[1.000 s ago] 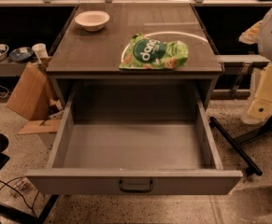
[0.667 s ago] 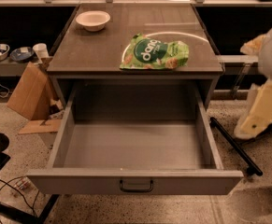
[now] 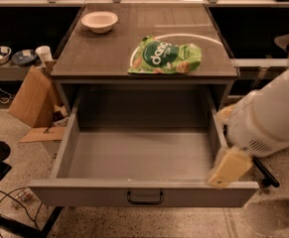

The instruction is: Close top drawer

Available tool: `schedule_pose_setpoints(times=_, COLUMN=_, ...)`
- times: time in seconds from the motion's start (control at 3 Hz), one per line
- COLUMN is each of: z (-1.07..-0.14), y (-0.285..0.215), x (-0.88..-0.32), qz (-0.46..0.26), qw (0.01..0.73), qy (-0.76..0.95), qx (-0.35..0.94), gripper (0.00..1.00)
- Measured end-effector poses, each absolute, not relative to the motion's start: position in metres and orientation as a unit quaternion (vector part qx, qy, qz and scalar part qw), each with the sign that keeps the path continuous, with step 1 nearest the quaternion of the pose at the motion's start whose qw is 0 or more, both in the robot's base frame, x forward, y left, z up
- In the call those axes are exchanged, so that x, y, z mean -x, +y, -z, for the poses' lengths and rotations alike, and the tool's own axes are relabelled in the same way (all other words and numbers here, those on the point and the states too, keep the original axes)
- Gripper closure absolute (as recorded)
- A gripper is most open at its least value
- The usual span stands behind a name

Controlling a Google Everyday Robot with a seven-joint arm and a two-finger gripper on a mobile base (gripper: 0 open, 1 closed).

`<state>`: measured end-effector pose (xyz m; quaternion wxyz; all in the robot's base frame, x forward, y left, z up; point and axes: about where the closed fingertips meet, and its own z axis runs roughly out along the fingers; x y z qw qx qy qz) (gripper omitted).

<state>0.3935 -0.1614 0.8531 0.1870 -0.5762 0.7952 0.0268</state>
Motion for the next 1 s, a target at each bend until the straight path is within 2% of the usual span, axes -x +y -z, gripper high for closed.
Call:
schedule_pose_setpoints(times=0.33, z=-0.779, y=-0.137, x=-0.374, qz=-0.045, qw=0.16, qy=0.803, qx=0.572, gripper=0.42)
schedule_pose_setpoints(times=1.0, z=-0.639, y=-0.135, x=-0.321, qz=-0.059, qw=0.095, qy=0.829, qx=0.548, gripper=0.87)
